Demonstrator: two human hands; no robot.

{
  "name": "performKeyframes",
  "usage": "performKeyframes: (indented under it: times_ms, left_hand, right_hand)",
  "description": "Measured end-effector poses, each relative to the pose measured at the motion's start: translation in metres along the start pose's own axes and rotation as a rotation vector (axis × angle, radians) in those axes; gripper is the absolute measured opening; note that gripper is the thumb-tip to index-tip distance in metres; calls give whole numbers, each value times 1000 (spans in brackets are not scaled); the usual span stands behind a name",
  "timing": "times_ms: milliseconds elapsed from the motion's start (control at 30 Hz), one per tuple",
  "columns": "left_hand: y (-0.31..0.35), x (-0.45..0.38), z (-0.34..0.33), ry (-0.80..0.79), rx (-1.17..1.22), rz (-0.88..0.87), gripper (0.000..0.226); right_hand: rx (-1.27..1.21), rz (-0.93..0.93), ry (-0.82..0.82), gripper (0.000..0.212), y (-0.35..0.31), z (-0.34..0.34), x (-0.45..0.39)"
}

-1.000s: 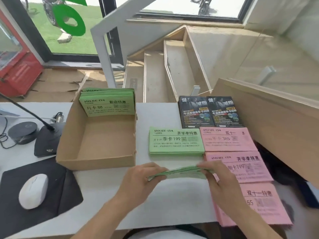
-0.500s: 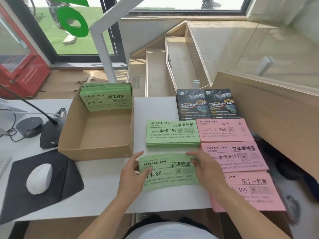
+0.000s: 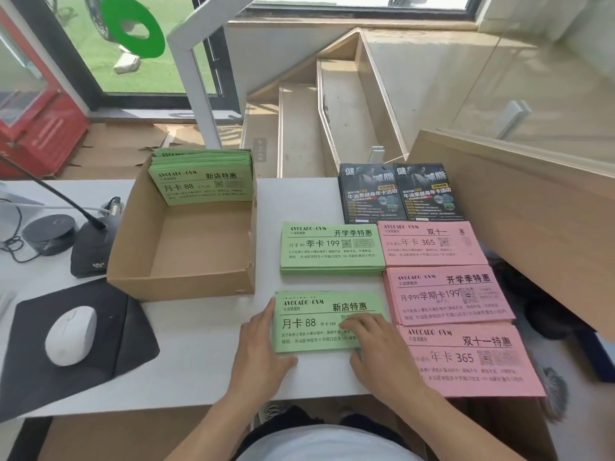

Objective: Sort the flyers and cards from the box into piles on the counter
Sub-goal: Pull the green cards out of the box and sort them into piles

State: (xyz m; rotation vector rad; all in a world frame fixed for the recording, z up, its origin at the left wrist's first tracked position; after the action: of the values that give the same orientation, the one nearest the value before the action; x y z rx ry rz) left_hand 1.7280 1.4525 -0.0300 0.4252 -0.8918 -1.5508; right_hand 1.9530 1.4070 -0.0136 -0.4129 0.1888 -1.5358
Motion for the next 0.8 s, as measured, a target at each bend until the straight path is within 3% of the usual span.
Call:
performKeyframes:
  times_ms: [233, 467, 800]
  left_hand:
    - [12, -26, -8, 64, -10, -38, 92]
    - [13, -34, -5, 51, 10, -14, 93]
    - [12, -22, -2, 68, -5, -11, 84]
  right_hand:
    - [100, -38, 36, 54, 5, 11, -22]
    - [61, -100, 45, 50, 5, 14, -24]
    - [118, -48, -99, 50, 11, 28, -32]
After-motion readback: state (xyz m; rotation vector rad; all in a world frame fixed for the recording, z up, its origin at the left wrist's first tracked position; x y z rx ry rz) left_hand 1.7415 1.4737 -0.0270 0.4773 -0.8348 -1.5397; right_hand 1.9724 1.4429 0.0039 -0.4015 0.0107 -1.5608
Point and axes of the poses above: each hand's wrist, its own x-axis away from the middle knuckle, its own z-axis out of the back of the hand, y = z × x, the point moved 3 cm from there along -x, towards the middle knuckle, and after that the axes turned 2 degrees about -z, right-handed, at the moved point
